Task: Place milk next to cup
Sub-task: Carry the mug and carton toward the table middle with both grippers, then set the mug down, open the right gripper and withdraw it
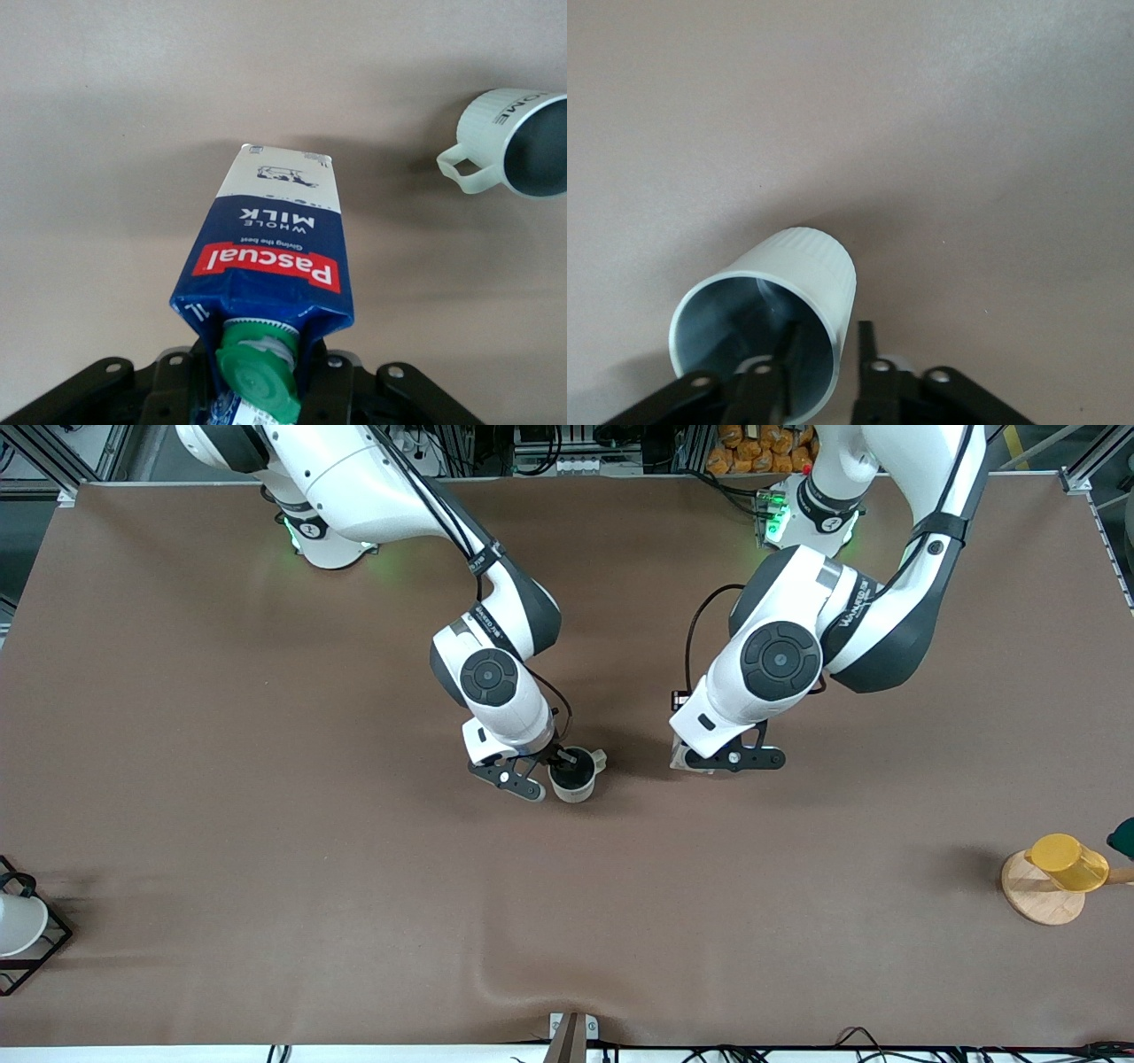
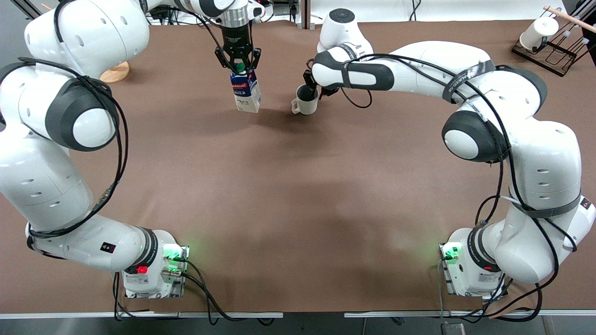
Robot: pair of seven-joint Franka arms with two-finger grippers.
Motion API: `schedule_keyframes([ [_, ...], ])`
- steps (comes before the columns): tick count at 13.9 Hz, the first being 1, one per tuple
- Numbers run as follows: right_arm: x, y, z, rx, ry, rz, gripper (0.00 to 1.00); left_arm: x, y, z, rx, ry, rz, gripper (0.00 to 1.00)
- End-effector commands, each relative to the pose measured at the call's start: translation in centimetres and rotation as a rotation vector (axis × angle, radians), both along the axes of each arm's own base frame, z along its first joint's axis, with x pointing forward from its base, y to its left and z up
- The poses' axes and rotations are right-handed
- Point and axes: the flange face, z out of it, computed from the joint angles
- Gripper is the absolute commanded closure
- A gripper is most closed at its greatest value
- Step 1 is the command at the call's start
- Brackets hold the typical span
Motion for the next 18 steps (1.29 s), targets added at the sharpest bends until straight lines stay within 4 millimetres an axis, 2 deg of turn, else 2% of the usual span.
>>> schedule_keyframes([
  [1, 0.4, 0.3, 1.0, -0.012, -0.016, -0.005, 0.00, -0.1, -0.6, 0.5, -0.023, 0.012, 0.024, 0.70],
  [3, 1.6, -0.8, 3.9, -0.013, 0.007, -0.020, 0.00, -0.8, -1.8, 0.8, -0.050, 0.026, 0.025, 0.70],
  [5, 3.3, -3.5, 6.2, -0.057, 0.082, -0.037, 0.00, -1.4, -2.7, 0.9, -0.074, 0.042, 0.025, 0.70],
  [7, 4.9, -6.4, 8.6, -0.075, 0.116, -0.045, 0.00, -2.7, -4.6, 0.8, -0.068, 0.054, 0.050, 0.70],
  [8, 5.6, -8.4, 11.4, -0.064, 0.106, -0.021, 0.00, -3.6, -6.0, 0.7, -0.054, 0.059, 0.077, 0.70],
  [10, 7.5, -13.6, 13.5, -0.056, 0.095, 0.089, 0.00, -4.9, -7.8, 0.2, -0.032, 0.073, 0.130, 0.70],
  [12, 9.2, -19.2, 14.7, -0.055, 0.120, 0.134, 0.00, -6.1, -9.6, -1.3, -0.016, 0.108, 0.158, 0.69],
  [13, 9.7, -21.2, 15.6, -0.048, 0.107, 0.161, 0.00, -6.4, -10.7, -1.7, -0.016, 0.112, 0.173, 0.69],
  [15, 10.2, -24.4, 15.7, -0.044, 0.130, 0.257, 0.00, -5.7, -12.3, -2.1, -0.018, 0.106, 0.218, 0.68],
  [17, 10.9, -27.6, 15.9, -0.029, 0.122, 0.345, 0.00, -6.2, -14.4, -2.8, -0.016, 0.108, 0.217, 0.68],
  [18, 11.5, -29.9, 16.5, -0.022, 0.107, 0.366, 0.00, -5.9, -14.9, -3.0, -0.021, 0.107, 0.222, 0.68],
])
